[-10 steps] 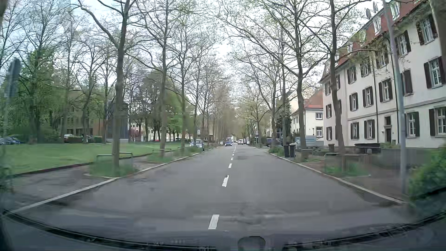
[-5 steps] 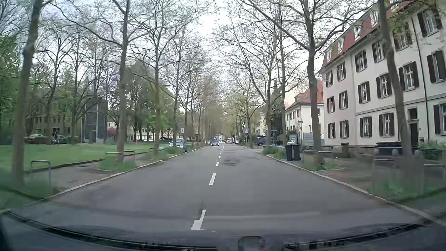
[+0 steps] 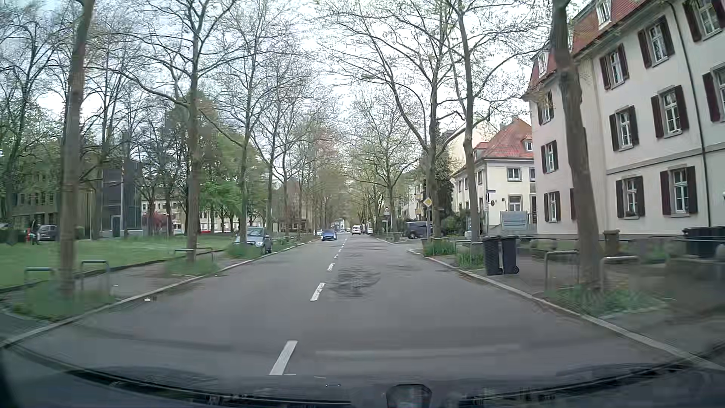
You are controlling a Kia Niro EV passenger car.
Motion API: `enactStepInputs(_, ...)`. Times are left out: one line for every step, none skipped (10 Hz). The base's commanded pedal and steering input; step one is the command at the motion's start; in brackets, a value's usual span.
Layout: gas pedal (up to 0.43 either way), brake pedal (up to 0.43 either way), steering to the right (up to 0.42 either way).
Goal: Follow the waypoints while adhering to traffic rules and regulations
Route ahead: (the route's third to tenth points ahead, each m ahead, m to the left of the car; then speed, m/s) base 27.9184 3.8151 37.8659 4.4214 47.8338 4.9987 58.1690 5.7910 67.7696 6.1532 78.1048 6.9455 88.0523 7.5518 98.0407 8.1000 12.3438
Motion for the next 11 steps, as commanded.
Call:
enactStepInputs(0.189,0.000,0.013)
enactStepInputs(0.189,0.000,0.009)
enactStepInputs(0.189,0.000,0.005)
enactStepInputs(0.189,0.000,0.001)
enactStepInputs(0.189,0.000,-0.002)
enactStepInputs(0.177,0.000,-0.006)
enactStepInputs(0.177,0.000,-0.010)
enactStepInputs(0.177,0.000,-0.012)
enactStepInputs(0.130,0.000,-0.013)
enactStepInputs(0.110,0.000,-0.013)
enactStepInputs(0.110,0.000,-0.014)
